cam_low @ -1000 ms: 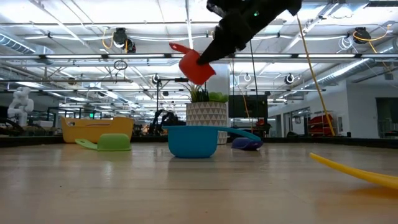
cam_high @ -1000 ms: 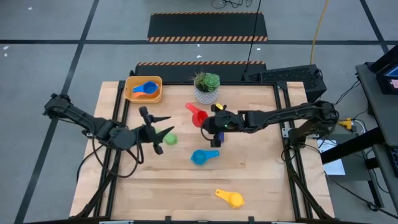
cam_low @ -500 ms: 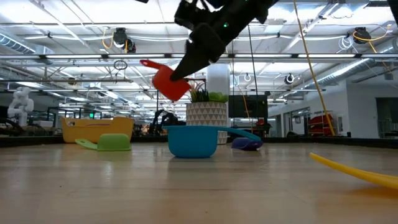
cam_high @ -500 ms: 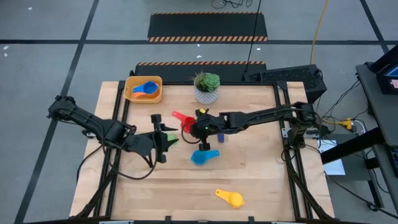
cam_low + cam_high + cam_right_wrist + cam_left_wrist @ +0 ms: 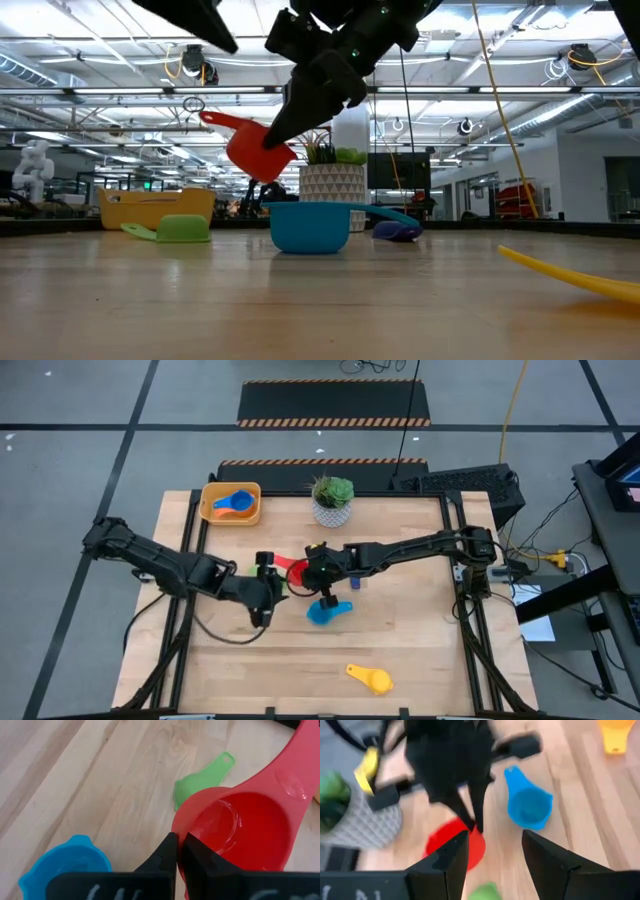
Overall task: Nest measuring cups in basket
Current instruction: Stack the dark orange measuring cup on top of the dark blue measuring cup in the yellow bin
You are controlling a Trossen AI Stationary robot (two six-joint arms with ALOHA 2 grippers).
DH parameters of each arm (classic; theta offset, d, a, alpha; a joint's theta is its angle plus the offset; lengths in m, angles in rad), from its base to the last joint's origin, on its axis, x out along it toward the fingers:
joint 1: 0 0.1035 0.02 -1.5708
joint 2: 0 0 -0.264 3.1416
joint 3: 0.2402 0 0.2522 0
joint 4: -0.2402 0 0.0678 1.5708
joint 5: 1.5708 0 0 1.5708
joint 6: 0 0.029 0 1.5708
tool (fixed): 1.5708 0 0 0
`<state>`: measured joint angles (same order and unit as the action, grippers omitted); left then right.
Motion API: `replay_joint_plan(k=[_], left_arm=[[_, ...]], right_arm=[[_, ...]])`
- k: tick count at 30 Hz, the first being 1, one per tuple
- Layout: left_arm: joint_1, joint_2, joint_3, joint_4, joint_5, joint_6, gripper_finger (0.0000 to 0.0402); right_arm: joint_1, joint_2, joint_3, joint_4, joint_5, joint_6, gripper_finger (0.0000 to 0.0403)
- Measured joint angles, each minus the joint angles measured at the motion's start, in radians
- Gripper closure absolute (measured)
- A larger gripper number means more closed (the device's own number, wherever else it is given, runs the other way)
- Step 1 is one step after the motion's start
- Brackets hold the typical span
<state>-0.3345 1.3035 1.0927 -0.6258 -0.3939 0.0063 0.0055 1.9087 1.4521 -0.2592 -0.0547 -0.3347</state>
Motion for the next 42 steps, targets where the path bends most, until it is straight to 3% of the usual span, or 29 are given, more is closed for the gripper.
replay_joint_plan(k=[5, 12, 20, 29, 42], left_arm=[[0.042, 0.026, 0.0, -0.011, 0.078, 0.028, 0.0215], [0.048, 0.079, 0.002, -0.007, 0.111, 0.143, 0.0215], [0.065, 0.116, -0.027, -0.026, 0.019, 0.22, 0.0215], [0.122, 0.144, -0.025, 0.007, 0.017, 0.238, 0.0215], [0.203, 0.151, -0.025, -0.022, 0.222, 0.347, 0.0215]], right_arm=[[0.0, 0.0, 0.0, 0.0, 0.002, -0.027, 0.0399], [0.013, 0.0, 0.0, -0.011, 0.0, -0.074, 0.0399], [0.026, 0.0, 0.0, 0.0, 0.0, -0.102, 0.0399], [0.047, 0.0, 0.0, 0.002, 0.004, -0.193, 0.0399], [0.049, 0.0, -0.04, 0.0, 0.001, -0.238, 0.0399]])
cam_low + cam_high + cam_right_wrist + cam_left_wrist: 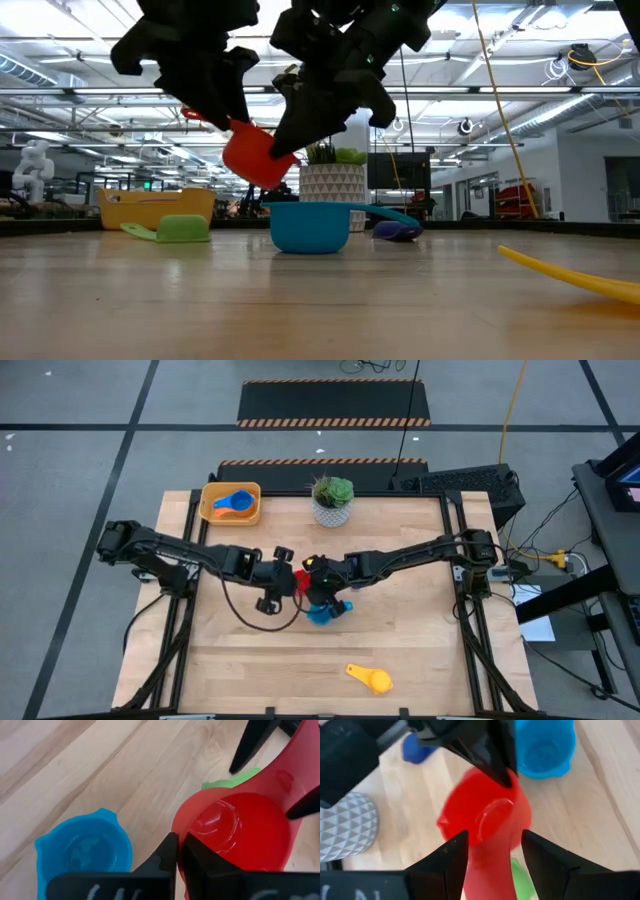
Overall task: Nest measuring cups in basket
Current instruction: Stack the dark orange measuring cup on top of the dark blue measuring cup in the yellow bin
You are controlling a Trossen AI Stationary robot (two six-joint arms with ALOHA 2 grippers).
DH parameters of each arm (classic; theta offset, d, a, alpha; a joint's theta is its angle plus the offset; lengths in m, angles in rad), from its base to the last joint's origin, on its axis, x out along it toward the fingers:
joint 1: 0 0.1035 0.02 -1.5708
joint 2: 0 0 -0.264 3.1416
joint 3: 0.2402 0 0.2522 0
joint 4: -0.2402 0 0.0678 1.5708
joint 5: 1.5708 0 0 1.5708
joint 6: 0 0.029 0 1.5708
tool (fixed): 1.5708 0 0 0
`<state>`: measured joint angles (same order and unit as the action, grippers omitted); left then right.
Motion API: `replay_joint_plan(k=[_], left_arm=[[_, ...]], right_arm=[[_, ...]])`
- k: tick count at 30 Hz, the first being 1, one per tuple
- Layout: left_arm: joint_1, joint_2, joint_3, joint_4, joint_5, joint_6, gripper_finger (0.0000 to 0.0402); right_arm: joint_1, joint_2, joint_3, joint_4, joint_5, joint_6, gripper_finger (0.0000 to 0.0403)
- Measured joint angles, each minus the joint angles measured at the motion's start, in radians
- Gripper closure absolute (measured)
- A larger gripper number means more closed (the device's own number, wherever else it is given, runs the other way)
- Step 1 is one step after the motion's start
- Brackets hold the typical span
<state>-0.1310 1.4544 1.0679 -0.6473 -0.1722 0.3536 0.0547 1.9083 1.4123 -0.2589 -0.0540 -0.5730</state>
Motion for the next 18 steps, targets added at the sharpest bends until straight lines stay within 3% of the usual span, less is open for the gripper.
replay_joint_plan(k=[10, 18], left_arm=[[0.008, 0.0, 0.0, -0.06, 0.058, 0.189, 0.0215], [0.017, -0.039, 0.0, -0.12, 0.03, 0.154, 0.0216]], right_arm=[[0.0, 0.0, -0.024, 0.003, -0.026, -0.131, 0.0399], [0.0, 0.0, -0.062, 0.065, 0.055, -0.188, 0.0399]])
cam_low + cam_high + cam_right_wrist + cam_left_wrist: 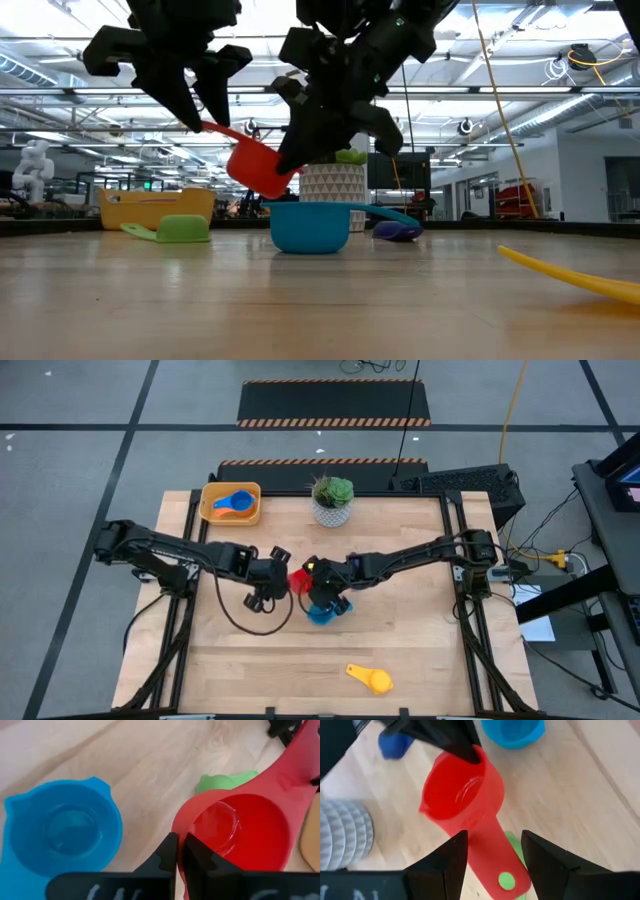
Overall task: Nest measuring cups in basket
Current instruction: Stack the dark orange measuring cup on top of the dark blue measuring cup in the yellow bin
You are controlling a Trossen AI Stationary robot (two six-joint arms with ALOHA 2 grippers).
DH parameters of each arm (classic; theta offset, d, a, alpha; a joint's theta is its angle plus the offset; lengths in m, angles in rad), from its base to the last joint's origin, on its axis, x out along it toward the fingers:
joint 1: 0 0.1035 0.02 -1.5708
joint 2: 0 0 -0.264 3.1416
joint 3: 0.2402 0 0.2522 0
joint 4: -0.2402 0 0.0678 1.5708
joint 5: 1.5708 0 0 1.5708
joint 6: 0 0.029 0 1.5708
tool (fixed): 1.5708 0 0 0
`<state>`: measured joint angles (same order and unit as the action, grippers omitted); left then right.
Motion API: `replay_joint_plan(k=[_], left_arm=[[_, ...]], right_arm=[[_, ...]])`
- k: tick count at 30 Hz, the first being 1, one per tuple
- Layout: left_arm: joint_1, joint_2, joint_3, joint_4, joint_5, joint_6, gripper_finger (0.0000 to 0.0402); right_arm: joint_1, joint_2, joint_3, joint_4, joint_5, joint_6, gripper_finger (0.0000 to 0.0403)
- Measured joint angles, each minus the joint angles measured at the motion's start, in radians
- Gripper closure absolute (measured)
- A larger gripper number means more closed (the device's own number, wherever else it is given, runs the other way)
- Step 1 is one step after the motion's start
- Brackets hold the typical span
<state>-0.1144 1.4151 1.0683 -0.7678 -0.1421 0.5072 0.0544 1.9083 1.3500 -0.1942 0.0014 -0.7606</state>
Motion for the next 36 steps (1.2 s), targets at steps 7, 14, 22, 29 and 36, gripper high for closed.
replay_joint_plan(k=[7, 14, 22, 29, 36], left_arm=[[0.018, -0.004, 0.0, -0.028, -0.058, -0.136, 0.0216], [0.027, -0.001, -0.015, -0.053, -0.096, -0.24, 0.0216], [0.076, -0.001, -0.015, -0.089, -0.102, -0.482, 0.0215], [0.081, -0.001, -0.047, -0.095, -0.195, -0.565, 0.0215], [0.052, -0.005, -0.048, -0.084, -0.192, -0.628, 0.0215]], right_arm=[[-0.001, 0.0, -0.001, 0.007, 0.016, 0.013, 0.0399], [0.004, 0.0, -0.001, -0.006, 0.068, 0.015, 0.0398], [0.02, 0.0, -0.001, -0.005, 0.239, -0.042, 0.0398], [0.027, 0.0, -0.001, -0.005, 0.284, -0.044, 0.0398], [0.027, 0.0, -0.001, -0.004, 0.284, -0.045, 0.0398]])
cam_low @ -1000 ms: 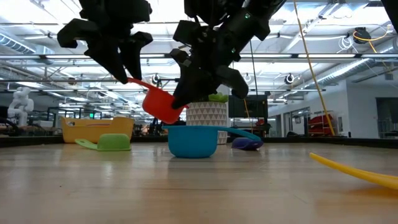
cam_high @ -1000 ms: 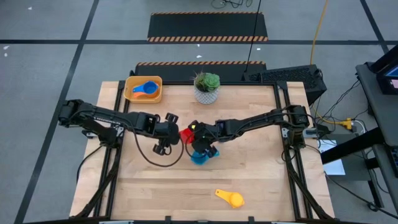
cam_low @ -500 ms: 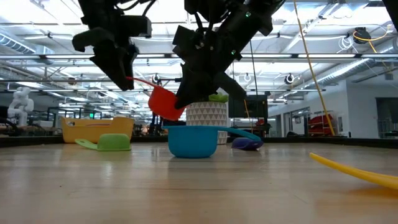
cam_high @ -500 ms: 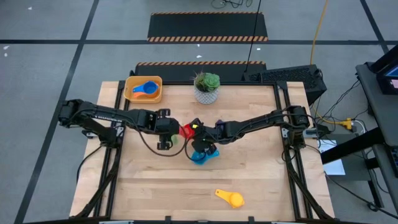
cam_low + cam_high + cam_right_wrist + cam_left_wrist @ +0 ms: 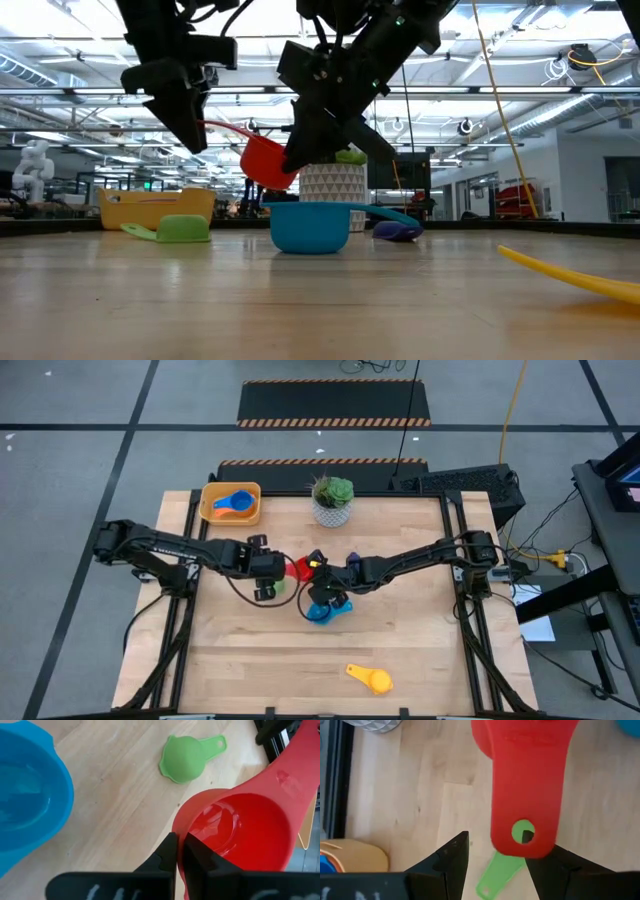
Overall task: Nest measuring cups in basket
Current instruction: Stack the dark orange measuring cup on top of the dark blue measuring cup in the yellow bin
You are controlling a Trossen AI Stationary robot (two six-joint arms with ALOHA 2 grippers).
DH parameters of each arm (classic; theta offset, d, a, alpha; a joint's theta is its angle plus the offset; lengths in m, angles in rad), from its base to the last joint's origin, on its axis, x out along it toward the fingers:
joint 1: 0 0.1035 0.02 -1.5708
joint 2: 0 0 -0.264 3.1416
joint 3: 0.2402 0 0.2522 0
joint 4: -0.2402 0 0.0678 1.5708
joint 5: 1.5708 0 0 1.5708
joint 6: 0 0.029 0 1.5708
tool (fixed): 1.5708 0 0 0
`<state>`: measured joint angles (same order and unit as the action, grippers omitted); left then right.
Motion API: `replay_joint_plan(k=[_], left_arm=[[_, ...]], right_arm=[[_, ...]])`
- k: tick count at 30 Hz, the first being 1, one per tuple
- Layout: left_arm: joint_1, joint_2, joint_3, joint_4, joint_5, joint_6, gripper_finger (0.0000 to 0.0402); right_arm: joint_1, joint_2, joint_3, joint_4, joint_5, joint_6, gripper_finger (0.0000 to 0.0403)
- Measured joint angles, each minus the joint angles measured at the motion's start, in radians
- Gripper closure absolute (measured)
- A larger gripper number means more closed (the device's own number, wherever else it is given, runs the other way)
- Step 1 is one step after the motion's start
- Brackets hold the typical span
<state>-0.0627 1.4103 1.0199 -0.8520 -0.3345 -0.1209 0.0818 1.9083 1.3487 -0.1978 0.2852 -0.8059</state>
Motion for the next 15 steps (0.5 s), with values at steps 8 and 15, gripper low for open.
replay_joint_plan(k=[8, 15], left_arm=[[0.0, -0.14, 0.0, -0.052, 0.018, -0.073, 0.0215], [0.025, -0.408, -0.125, 0.162, 0.02, -0.155, 0.0215]], right_arm=[[0.0, 0.0, 0.0, 0.051, 0.065, 0.033, 0.0398], [0.006, 0.0, 0.0, 0.077, 0.187, 0.06, 0.0398]])
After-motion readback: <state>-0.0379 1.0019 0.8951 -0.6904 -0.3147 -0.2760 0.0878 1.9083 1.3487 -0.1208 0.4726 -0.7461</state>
